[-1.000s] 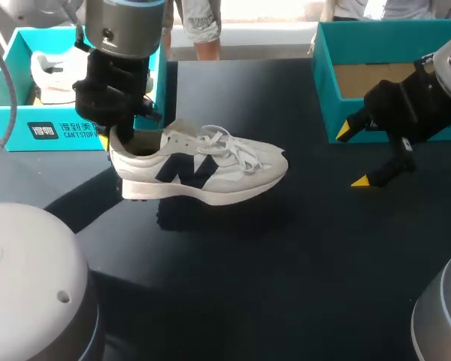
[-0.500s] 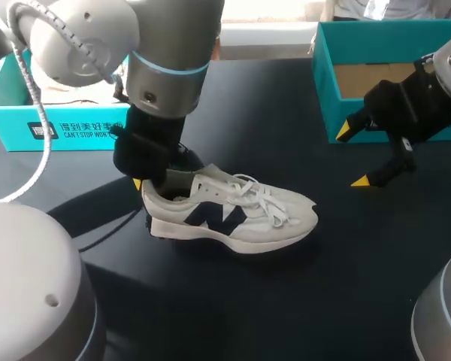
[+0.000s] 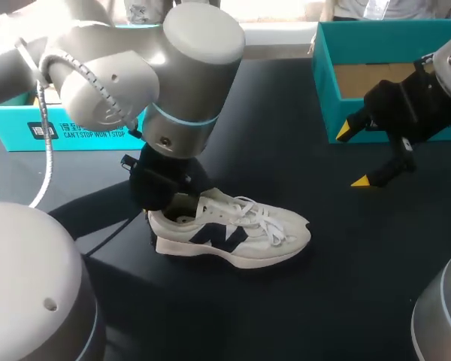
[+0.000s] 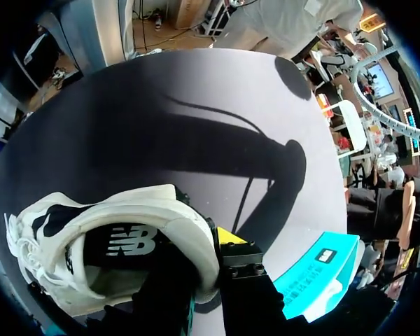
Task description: Take the shoe out of the shoebox, open the shoe tongue, remove and reinsert the insole, then place the shoe into the shoebox
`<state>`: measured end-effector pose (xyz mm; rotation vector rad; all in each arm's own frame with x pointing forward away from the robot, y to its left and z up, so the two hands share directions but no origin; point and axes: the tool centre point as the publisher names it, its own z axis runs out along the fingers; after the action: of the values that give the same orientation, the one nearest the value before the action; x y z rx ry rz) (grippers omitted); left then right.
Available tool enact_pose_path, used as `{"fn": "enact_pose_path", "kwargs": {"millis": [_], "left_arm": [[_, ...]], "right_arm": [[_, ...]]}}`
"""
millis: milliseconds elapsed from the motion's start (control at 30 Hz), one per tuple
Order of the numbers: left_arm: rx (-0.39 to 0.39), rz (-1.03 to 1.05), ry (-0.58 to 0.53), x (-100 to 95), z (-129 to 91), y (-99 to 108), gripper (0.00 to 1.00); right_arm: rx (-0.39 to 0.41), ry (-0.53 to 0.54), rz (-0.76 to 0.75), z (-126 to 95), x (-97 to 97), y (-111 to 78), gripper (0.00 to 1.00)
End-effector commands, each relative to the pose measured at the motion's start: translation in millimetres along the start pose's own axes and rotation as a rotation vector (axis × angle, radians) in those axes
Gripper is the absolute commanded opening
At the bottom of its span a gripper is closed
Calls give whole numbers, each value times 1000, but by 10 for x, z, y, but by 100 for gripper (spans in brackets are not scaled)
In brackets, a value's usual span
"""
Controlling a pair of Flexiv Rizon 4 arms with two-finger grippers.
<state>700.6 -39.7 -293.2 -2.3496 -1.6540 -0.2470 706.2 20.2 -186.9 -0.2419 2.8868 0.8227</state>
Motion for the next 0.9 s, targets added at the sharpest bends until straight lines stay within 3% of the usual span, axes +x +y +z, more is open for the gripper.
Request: {"fn": "enact_pose_path", "kwargs": {"millis": [33, 500, 900], "left_arm": [[10, 2, -2, -14, 18, 70, 0], [10, 2, -2, -14, 18, 70, 0], [-68, -26, 42, -56, 438, 287, 0]], "right_arm": [[2, 3, 0, 10, -12, -1, 100], [2, 3, 0, 10, -12, -1, 100], [2, 3, 0, 10, -12, -1, 100]]}}
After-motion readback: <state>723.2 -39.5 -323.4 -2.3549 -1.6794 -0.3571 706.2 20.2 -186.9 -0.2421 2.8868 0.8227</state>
